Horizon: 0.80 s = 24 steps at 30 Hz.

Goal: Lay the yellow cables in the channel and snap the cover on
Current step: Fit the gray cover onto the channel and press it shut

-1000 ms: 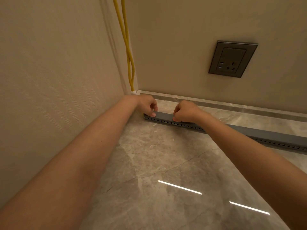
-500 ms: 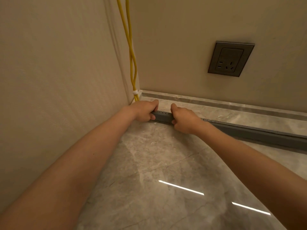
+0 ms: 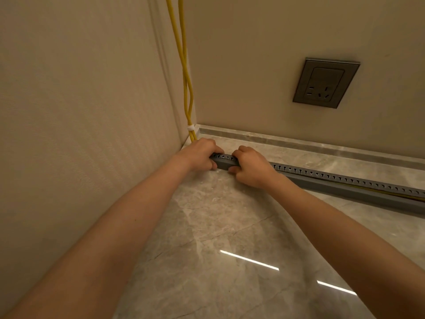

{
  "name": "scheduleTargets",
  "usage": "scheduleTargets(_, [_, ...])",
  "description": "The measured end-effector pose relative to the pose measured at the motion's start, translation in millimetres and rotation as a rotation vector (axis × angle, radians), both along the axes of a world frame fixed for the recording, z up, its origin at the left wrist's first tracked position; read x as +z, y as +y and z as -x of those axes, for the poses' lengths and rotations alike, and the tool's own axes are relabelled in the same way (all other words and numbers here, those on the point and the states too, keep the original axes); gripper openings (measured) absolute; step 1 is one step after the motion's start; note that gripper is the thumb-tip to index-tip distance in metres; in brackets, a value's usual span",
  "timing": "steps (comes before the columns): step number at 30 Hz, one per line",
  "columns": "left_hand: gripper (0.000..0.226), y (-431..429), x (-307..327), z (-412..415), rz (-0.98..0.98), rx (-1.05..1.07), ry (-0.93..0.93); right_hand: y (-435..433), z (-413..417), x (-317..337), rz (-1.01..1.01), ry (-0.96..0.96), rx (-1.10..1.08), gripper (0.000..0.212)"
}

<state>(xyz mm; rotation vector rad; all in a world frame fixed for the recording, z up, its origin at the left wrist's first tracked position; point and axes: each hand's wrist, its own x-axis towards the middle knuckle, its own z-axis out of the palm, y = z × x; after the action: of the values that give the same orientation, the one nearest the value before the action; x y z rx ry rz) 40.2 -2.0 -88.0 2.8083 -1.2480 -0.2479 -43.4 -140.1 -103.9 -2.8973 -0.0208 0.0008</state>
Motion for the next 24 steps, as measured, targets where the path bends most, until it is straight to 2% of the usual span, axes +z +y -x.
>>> scheduleTargets(8, [0.04,0,-1,-4,-0.046,-0.018,0.035,4,-2,-4,0.072,-0.031,0.006,0.035])
scheduleTargets(12, [0.037,-2,-6,-2,-0.041,-0.02,0.006,1,-7,-2,0.078,-0.024,-0.008,0.035])
scheduleTargets(17, [0.036,-4,-5,-4,-0.028,0.0,0.009,-7,-15,2,0.033,0.015,-0.14,0.046])
scheduleTargets(21, [0.036,-6,-3,-5,0.004,0.037,0.046,11,-17,-6,0.153,-0.158,-0.253,0.054])
scheduleTargets(24, [0.037,-9,3,-11,0.021,0.071,0.109,11,-23,-3,0.207,-0.189,-0.21,0.052])
